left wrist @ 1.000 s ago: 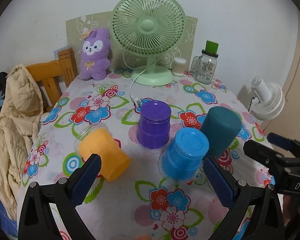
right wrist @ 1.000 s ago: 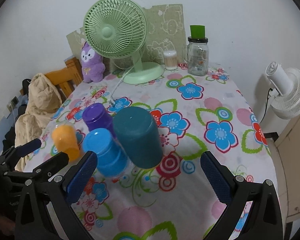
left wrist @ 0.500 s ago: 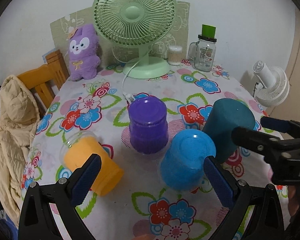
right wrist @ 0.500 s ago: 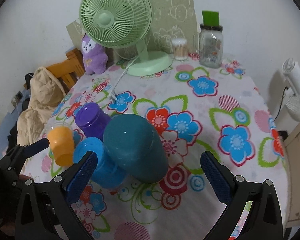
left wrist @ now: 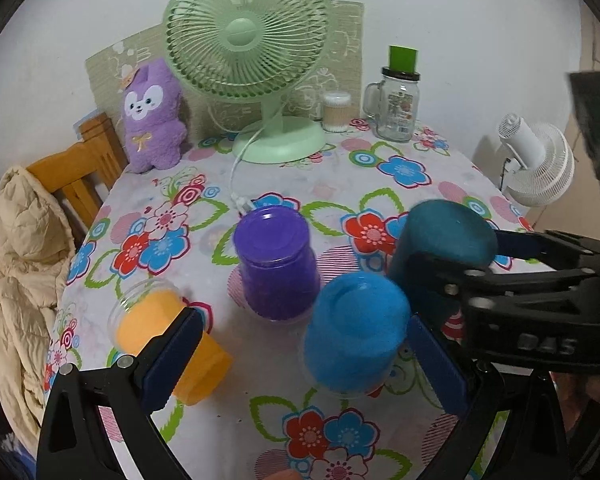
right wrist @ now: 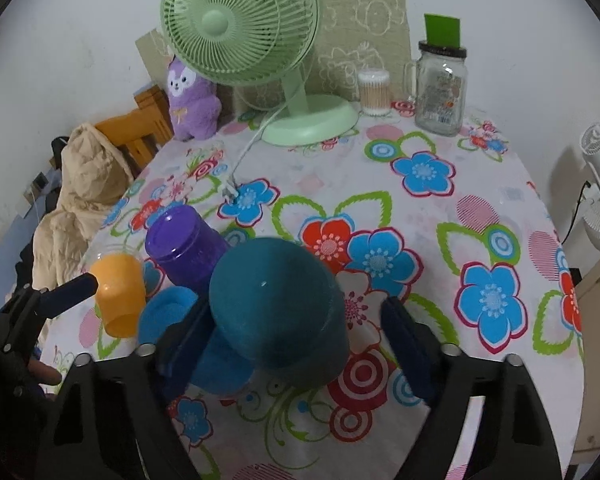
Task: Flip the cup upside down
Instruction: 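Move the right tool to the dark teal cup and close on it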
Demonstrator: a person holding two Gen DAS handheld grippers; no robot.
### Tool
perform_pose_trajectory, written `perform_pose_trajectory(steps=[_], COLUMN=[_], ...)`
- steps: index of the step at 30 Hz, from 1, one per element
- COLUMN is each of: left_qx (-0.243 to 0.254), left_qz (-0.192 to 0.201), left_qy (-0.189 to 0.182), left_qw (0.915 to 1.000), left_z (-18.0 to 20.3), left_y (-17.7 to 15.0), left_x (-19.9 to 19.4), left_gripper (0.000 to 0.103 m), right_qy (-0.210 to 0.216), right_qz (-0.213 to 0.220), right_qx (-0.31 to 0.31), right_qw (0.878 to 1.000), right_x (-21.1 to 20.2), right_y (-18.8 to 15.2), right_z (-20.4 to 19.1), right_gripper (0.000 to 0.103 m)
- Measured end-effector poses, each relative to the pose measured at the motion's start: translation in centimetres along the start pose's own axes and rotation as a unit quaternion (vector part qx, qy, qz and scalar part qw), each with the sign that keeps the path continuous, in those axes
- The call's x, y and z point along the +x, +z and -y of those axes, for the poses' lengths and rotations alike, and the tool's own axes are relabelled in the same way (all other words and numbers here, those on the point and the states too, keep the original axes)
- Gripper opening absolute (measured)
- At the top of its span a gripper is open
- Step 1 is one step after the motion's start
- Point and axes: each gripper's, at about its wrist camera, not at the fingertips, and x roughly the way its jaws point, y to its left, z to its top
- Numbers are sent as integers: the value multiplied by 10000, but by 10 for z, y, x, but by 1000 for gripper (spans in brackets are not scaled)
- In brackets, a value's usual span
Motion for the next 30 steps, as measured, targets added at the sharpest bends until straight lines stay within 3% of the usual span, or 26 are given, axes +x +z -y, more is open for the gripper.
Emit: perform_pose_trajectory(steps=[3,20,30], left_qx=[68,10,-112], left_qz=[-16,141,222], left_qy=[6,-123,-196], left_qw=[10000,9998,9995], left_z=[4,6,4], left_y=[0,-9,-33], left_x=[1,-26,-57], left_gripper=[103,103,103], right_qy=[42,-277,-336], right_qz=[-90,253,316], right_qx=[-108,-112,-145], right_qw=[9999,9992,9988], right_x=[4,-34,-63], right_y=[0,-8,-38], right_z=[-4,-6,-14], right_gripper=[69,66,66])
